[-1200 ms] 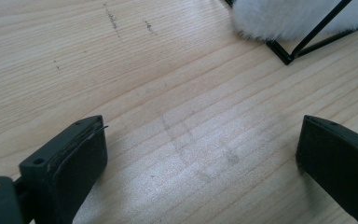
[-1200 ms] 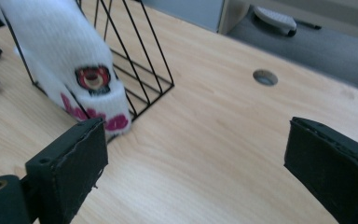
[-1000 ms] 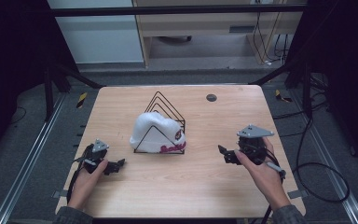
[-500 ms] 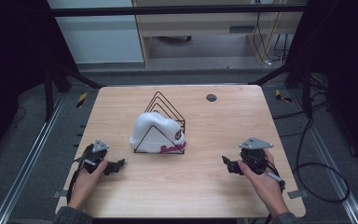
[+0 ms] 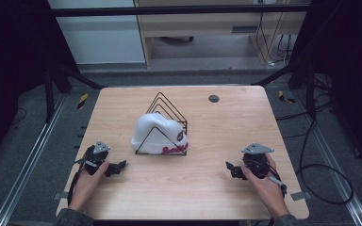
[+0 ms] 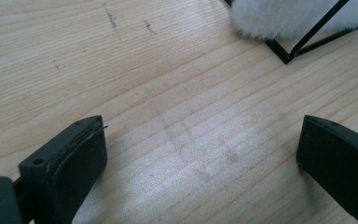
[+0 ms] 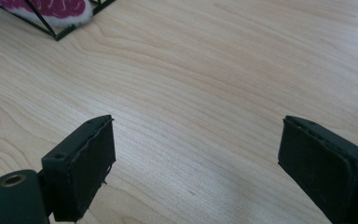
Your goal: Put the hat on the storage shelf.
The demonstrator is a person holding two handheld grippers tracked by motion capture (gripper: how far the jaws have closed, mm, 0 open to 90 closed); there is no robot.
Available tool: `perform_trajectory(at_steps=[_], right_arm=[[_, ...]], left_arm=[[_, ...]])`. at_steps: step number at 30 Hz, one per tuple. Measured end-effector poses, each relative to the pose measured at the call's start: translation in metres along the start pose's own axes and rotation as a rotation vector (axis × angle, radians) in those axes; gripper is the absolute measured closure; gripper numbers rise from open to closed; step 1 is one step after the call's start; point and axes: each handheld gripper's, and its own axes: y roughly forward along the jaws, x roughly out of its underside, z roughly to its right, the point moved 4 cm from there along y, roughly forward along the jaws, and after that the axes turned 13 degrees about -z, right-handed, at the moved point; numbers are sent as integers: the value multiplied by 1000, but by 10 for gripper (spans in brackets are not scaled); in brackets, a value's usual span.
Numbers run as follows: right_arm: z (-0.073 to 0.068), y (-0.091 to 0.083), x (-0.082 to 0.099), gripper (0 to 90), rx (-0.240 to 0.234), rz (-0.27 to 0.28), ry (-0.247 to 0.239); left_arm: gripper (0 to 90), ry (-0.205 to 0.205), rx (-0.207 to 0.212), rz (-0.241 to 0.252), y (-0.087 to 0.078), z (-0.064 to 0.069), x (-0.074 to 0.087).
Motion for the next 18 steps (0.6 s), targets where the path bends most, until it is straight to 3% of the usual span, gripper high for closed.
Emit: perform_trajectory(at_steps=[6, 18], right_arm=[[0, 11, 5, 113, -9, -17, 5], [0, 30, 6, 119, 29, -19, 53]], left_arm=[[9, 1, 1, 1, 0, 0, 0], [9, 1, 0, -1, 0, 0, 0]])
